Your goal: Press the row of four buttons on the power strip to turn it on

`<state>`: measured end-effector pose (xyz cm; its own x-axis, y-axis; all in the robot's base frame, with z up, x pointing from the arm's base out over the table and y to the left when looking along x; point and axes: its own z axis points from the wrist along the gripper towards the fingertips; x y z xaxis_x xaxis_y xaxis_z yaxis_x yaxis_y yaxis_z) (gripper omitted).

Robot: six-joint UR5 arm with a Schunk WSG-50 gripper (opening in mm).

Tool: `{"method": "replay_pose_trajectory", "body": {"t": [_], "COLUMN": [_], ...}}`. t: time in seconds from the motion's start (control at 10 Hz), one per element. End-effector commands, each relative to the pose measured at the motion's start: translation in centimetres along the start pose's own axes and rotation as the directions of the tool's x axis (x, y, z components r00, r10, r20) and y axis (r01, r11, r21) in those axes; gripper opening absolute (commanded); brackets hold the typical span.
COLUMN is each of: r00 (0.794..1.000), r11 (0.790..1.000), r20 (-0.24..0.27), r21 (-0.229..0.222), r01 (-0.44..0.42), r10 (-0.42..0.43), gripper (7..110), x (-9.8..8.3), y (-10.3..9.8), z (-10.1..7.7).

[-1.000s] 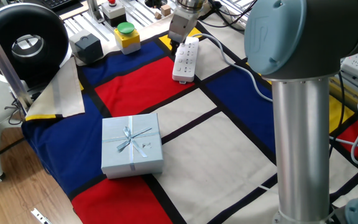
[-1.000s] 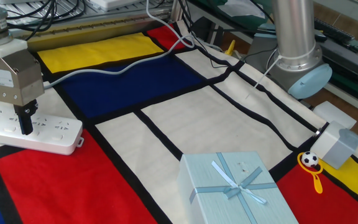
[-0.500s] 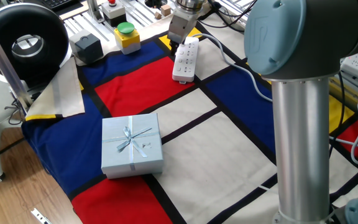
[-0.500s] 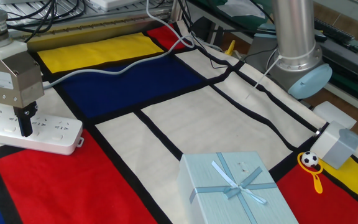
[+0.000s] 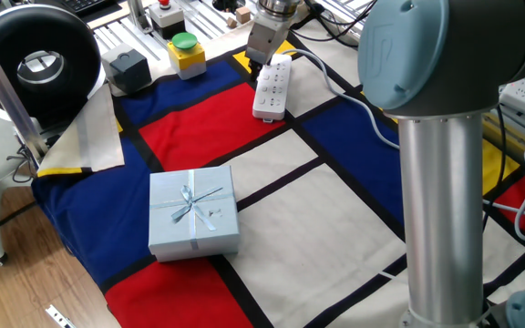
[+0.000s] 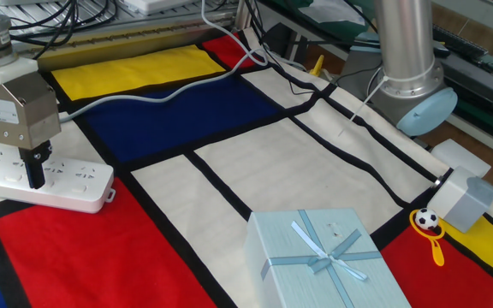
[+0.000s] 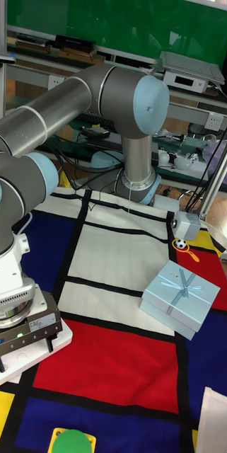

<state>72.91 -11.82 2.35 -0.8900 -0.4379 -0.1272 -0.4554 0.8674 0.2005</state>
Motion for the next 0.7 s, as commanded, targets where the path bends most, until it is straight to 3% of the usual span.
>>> {"method": "replay_pose_trajectory", "body": {"t": [0.0,0.6], "r00": [1.000,1.000], "r11": [1.000,1.000], "r20": [0.008,0.009], "r21": [-0.008,-0.012], "r01": [-0.004,-0.004], "r10": [0.004,0.005], "gripper": [88,88], "x": [-0.14,-0.11], "y": [0.13,0.13], "z": [-0.09,0.31]}}
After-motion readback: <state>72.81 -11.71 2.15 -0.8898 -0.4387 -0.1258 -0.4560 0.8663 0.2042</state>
